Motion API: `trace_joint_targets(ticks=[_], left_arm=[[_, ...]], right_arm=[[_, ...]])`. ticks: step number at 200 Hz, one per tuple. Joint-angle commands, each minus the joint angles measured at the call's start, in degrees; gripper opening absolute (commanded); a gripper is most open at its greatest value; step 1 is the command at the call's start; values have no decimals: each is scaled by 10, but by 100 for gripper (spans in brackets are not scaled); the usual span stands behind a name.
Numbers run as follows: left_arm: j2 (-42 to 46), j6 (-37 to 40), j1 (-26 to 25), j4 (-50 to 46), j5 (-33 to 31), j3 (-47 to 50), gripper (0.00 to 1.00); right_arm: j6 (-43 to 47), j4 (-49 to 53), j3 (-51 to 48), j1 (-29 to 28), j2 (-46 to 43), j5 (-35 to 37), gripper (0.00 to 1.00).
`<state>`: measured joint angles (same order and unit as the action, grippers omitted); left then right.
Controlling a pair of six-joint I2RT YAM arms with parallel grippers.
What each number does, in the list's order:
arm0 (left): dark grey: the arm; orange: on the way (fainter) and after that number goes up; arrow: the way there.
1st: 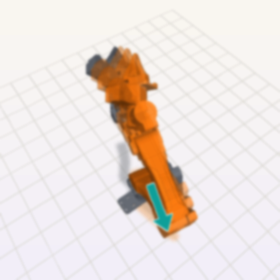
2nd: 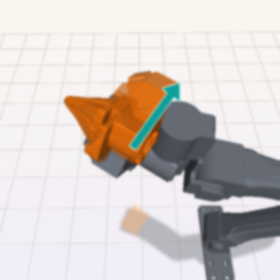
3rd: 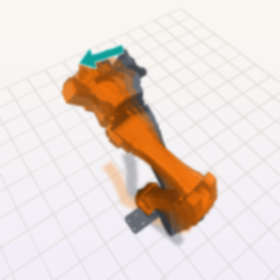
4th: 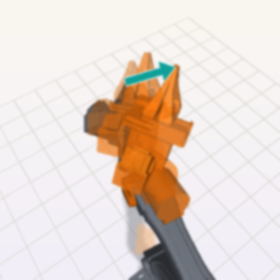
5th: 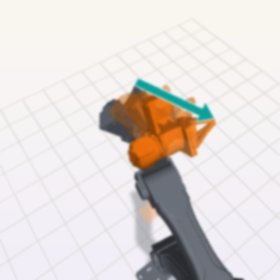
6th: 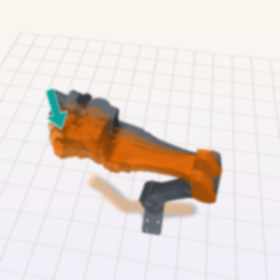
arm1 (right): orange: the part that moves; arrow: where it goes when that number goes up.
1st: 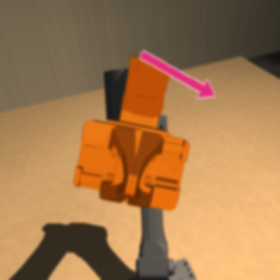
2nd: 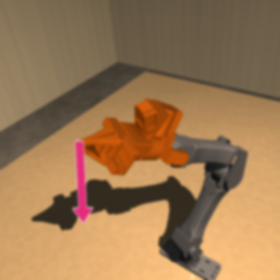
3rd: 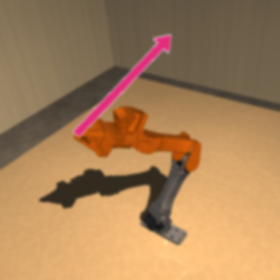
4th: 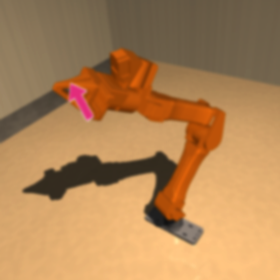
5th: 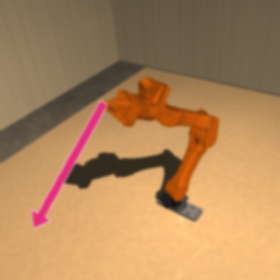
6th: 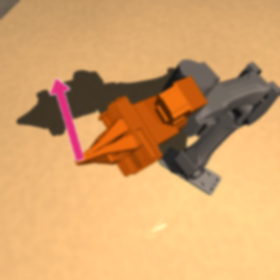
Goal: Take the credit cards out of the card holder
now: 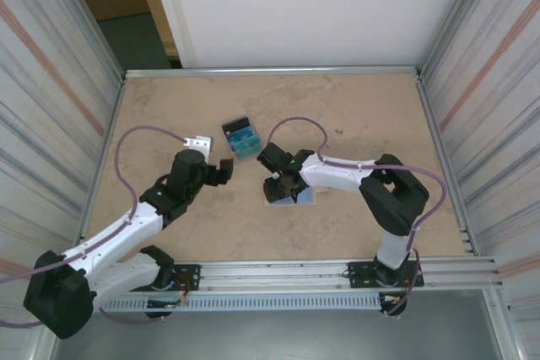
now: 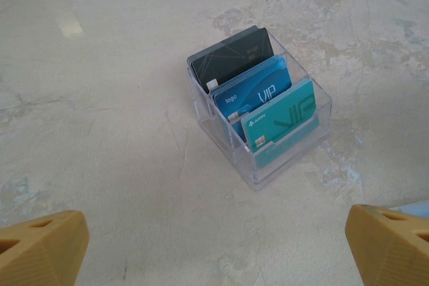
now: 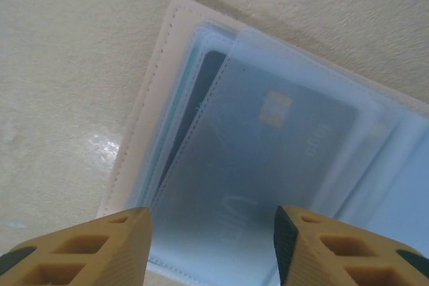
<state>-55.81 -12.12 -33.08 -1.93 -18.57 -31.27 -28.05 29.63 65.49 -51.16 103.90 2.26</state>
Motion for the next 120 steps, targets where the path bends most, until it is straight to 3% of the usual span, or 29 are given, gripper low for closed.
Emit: trace_joint_targets(ticks=[1,61,120], left_arm=[[5,-11,-3,-5,-20,3,99],[-2,-12,-3,-6,-19,-3,99],[3,-4,-6,-12,-18,-12,99]], right_arm=[[-8,5,14,-4,17,-12,54],[-11,11,-2,-4,30,-6,57],[-15,8,-24,5,37,3,44]])
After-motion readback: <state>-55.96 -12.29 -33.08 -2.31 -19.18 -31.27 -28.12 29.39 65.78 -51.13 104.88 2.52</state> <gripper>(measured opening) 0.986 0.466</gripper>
